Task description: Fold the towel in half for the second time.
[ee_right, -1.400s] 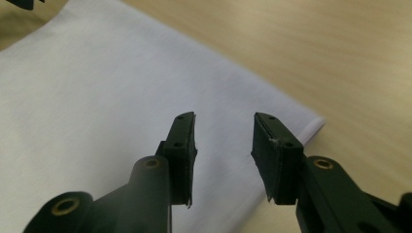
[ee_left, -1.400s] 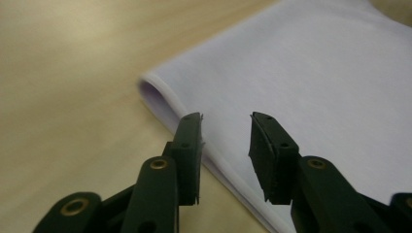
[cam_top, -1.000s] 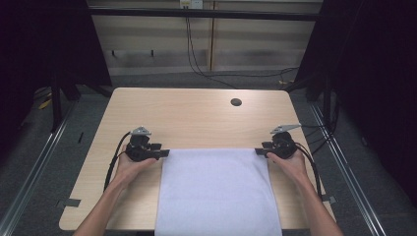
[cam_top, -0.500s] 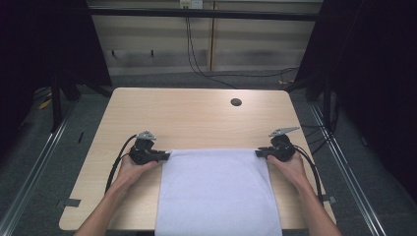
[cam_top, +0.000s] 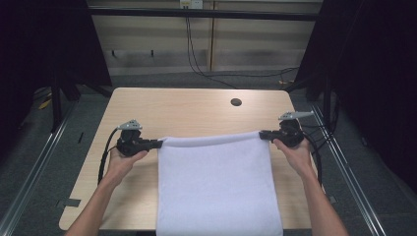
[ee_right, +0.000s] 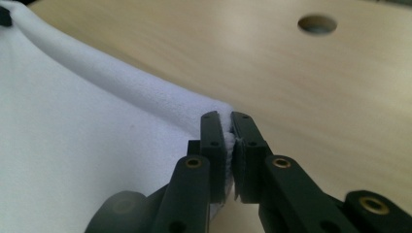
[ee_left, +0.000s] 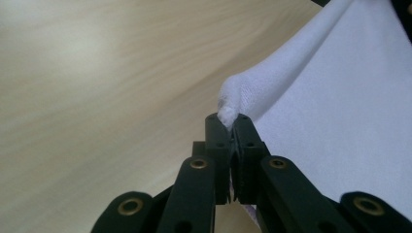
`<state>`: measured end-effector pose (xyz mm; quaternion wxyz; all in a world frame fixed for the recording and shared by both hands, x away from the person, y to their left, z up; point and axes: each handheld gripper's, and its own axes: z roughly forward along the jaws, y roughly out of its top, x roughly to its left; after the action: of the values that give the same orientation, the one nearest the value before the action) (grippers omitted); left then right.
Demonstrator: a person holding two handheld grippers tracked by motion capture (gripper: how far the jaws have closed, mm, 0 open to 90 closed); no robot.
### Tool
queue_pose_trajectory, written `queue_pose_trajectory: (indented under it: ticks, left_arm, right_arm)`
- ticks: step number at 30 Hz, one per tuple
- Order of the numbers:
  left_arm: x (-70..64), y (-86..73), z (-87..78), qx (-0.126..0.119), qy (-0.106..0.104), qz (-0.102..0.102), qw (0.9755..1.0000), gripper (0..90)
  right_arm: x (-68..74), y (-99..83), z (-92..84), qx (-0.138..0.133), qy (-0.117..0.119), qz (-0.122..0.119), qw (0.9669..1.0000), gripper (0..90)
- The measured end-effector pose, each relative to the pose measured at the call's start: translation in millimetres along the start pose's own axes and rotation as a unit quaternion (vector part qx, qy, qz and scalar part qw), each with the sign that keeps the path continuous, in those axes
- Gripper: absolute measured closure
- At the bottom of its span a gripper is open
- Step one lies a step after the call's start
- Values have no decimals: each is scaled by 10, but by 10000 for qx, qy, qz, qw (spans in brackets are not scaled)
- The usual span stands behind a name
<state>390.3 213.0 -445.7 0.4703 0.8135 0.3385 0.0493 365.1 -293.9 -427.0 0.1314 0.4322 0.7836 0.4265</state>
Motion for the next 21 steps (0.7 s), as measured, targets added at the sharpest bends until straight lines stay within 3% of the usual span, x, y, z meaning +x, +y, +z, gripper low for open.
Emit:
queue_pose_trajectory:
  ticks: [2,7,11,12,15,18,21]
  left_arm:
    - [16,115,-36,-126,47,22,9999,877]
    - [71,391,-106,-379,177,91,9991,876]
    - [101,613,-135,-714,369,190,9966,877]
    - [106,679,-147,-818,330,123,9960,877]
    - [68,793,-179,-866,371,232,9953,877]
    - [-9,753,-229,-871,385,408,9946,876]
    - [-133,529,-311,-833,260,600,9944,876]
  right_arm:
    - [-8,150,-51,-96,-5,-15,10000,850]
    - [-103,331,-78,-256,-100,116,9996,852]
    - [-76,481,-108,-368,-315,-32,9988,853]
    - [-78,509,-120,-415,-332,-58,9986,854]
    - [-110,602,-190,-629,-362,11,9974,854]
    - [-104,584,-266,-807,-240,-10,9964,854]
    - [-12,446,-326,-830,-89,-179,9964,854]
